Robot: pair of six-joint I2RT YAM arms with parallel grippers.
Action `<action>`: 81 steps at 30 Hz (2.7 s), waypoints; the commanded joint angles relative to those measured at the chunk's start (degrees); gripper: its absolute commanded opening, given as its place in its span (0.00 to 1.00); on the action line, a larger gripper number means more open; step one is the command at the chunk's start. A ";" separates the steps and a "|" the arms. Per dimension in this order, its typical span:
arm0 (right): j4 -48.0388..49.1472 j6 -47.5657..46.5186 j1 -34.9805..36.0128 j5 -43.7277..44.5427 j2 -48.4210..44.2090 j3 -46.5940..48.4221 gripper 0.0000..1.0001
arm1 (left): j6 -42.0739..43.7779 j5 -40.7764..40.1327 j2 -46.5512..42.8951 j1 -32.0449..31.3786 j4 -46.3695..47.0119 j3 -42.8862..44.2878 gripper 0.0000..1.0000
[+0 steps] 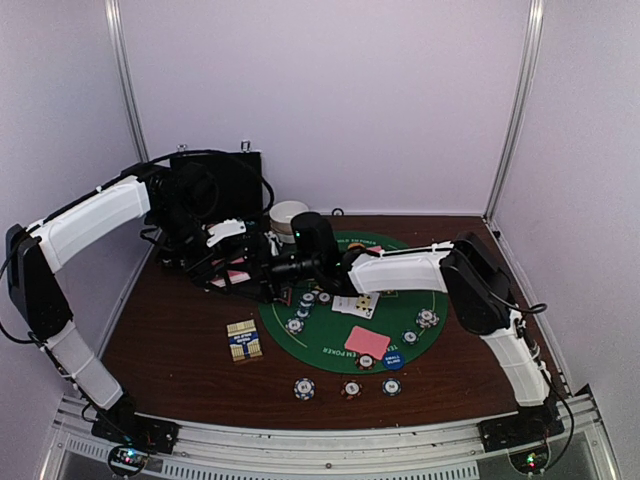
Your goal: Distribute texas hold em gaming equipment
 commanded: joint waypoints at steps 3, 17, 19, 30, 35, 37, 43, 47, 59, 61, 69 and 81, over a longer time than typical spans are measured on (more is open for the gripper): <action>-2.88 -3.40 -1.55 1.80 -2.83 -4.18 0.77 | 0.48 1.36 -0.77 -0.14 0.46 1.60 0.00; -6.54 -8.00 -3.11 0.08 -9.09 -7.31 0.67 | 0.74 0.61 -0.97 -0.14 0.53 1.03 0.00; -6.66 -7.94 -3.19 -0.23 -9.47 -7.09 0.62 | 0.82 0.37 -0.99 -0.13 0.53 0.89 0.00; -3.66 -4.61 -3.29 -1.67 -10.03 -6.16 0.53 | 1.17 -0.84 -1.06 -0.13 1.11 -0.20 0.00; -2.65 -3.32 -3.29 -2.25 -9.62 -5.50 0.51 | 1.40 -1.13 -1.08 -0.13 1.23 -0.50 0.00; -2.60 -3.28 -3.37 -2.44 -9.62 -5.62 0.49 | 1.44 -1.40 -1.13 -0.13 1.30 -0.72 0.00; -2.47 -3.20 -3.95 -2.75 -10.82 -6.93 0.41 | 1.62 -1.76 -1.30 -0.11 1.65 -1.35 0.00; -2.19 -3.03 -4.41 -2.66 -12.04 -7.83 0.36 | 1.62 -1.89 -1.27 -0.13 1.96 -1.47 0.00; 2.44 0.80 -4.10 -3.80 -11.67 -9.52 0.23 | 1.53 -2.12 -0.93 -0.13 2.24 -1.22 0.00; 2.27 0.72 -3.85 -4.21 -11.27 -9.29 0.25 | 1.47 -2.07 -0.85 -0.13 2.29 -1.06 0.00; 1.51 0.24 -3.20 -5.24 -10.74 -8.93 0.20 | 1.44 -2.22 -0.85 -0.13 2.29 -1.03 0.00; 0.09 -2.27 -11.14 -6.06 -19.78 -16.53 0.00 | 1.53 -2.85 -1.17 -0.16 2.47 -1.81 0.00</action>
